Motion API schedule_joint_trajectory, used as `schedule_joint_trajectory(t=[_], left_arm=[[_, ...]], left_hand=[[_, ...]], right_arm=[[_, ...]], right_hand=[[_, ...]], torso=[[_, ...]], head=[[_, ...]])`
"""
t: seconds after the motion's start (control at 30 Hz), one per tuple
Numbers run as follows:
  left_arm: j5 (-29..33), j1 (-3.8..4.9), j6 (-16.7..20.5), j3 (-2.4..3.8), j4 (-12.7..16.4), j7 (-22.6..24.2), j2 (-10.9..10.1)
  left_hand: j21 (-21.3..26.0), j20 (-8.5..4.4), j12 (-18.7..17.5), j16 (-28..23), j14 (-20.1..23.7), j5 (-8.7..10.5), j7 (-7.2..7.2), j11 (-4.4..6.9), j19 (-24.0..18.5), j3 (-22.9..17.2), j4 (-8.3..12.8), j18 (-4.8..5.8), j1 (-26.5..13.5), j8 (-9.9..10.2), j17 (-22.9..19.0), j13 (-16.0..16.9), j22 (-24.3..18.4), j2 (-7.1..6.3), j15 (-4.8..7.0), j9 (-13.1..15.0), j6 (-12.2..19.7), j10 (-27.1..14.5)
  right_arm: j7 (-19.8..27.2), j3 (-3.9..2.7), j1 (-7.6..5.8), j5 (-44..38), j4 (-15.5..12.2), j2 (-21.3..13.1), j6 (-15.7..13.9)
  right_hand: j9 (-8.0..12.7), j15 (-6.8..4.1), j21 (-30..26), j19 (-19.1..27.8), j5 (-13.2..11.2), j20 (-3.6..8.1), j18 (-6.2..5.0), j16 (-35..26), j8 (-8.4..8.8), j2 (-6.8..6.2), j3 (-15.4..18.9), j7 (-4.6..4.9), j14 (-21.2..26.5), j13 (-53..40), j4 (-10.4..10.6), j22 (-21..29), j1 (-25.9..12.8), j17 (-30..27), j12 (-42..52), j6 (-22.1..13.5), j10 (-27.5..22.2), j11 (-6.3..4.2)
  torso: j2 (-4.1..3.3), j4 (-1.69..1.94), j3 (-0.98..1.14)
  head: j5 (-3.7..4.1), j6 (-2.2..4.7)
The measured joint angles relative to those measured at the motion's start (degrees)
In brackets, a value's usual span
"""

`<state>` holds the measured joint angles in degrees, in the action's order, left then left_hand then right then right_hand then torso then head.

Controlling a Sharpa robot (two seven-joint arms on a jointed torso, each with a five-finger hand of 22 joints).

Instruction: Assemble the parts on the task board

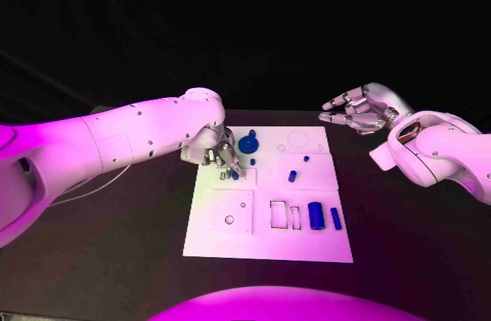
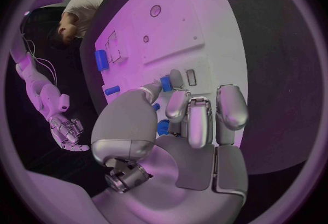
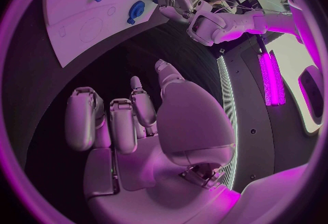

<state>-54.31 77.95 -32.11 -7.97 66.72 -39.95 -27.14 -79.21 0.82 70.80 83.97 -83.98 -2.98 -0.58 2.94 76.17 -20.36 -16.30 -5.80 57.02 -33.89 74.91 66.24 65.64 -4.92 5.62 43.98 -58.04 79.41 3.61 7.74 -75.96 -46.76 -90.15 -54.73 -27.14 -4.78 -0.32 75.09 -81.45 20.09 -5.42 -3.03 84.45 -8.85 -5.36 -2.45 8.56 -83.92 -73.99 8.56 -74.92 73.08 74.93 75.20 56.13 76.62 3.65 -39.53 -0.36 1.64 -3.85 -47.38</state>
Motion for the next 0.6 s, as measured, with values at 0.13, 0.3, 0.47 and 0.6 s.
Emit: schedule_joint_trajectory(t=[0.13, 0.3, 0.47, 0.6], left_arm=[[-0.12, -0.01, 0.03, 0.01, 0.41, -0.02, -0.36], [-0.27, -0.01, 0.13, 0.10, 1.07, -0.03, -0.94], [-0.44, 0.03, 0.32, 0.26, 1.72, -0.03, -1.52], [-0.49, 0.08, 0.59, 0.70, 2.43, -0.03, -2.05]], left_hand=[[0.00, 0.00, 0.21, 0.00, 0.00, 0.00, 0.00, 0.00, 0.00, 0.73, -0.08, 0.00, -0.08, 0.22, 0.00, 0.00, 0.00, -0.08, 0.00, 0.09, 0.00, 0.00], [0.00, 0.00, 0.22, 0.00, 0.00, 0.00, 0.00, 0.00, 0.00, 1.26, -0.28, 0.00, -0.23, 0.22, 0.00, -0.01, -0.01, -0.21, 0.00, 0.16, 0.00, 0.00], [0.00, 0.00, 0.22, 0.00, 0.00, 0.00, 0.00, 0.03, 0.00, 1.54, -0.27, 0.00, -0.53, 0.44, 0.00, -0.01, -0.01, -0.07, 0.00, 0.19, 0.00, 0.03], [0.00, 0.00, 0.22, 0.00, 0.00, 0.00, 0.00, 0.20, 0.00, 1.54, -0.27, 0.00, -0.53, 0.44, 0.00, -0.01, -0.01, -0.07, 0.00, 0.21, 0.01, 0.20]], right_arm=[[0.00, 0.00, 0.00, 0.00, 0.03, -0.02, 0.00], [0.00, 0.00, 0.00, 0.00, 0.07, -0.03, 0.00], [0.01, 0.00, 0.00, 0.00, 0.12, -0.03, 0.00], [0.01, 0.00, 0.00, 0.00, 0.17, -0.02, 0.00]], right_hand=[[0.00, 0.00, 0.00, 0.00, 0.00, 0.00, 0.00, 0.00, 0.00, 0.00, 0.00, 0.00, 0.00, 0.00, 0.00, 0.00, 0.00, 0.00, 0.00, 0.00, 0.00, 0.00], [0.00, 0.00, 0.00, 0.00, 0.00, 0.00, 0.00, 0.00, 0.00, 0.00, 0.16, 0.00, 0.00, 0.00, -0.16, 0.01, 0.00, -0.01, 0.00, 0.00, 0.00, 0.00], [0.00, 0.00, 0.00, 0.00, 0.00, 0.00, 0.00, 0.00, 0.00, 0.00, 0.16, 0.00, 0.00, 0.00, -0.16, 0.01, 0.00, -0.01, 0.00, 0.00, 0.00, 0.00], [0.00, 0.00, 0.00, 0.00, 0.00, 0.00, 0.00, 0.00, 0.00, 0.00, 0.16, 0.00, 0.00, 0.00, -0.16, 0.01, 0.00, -0.01, 0.00, 0.00, 0.00, 0.00]], torso=[[0.00, 0.01, 0.01], [0.03, 0.02, 0.01], [0.03, 0.04, 0.03], [0.03, 0.05, 0.03]], head=[[0.02, 0.03], [0.03, 0.04], [-0.02, 0.09], [-0.10, 0.16]])
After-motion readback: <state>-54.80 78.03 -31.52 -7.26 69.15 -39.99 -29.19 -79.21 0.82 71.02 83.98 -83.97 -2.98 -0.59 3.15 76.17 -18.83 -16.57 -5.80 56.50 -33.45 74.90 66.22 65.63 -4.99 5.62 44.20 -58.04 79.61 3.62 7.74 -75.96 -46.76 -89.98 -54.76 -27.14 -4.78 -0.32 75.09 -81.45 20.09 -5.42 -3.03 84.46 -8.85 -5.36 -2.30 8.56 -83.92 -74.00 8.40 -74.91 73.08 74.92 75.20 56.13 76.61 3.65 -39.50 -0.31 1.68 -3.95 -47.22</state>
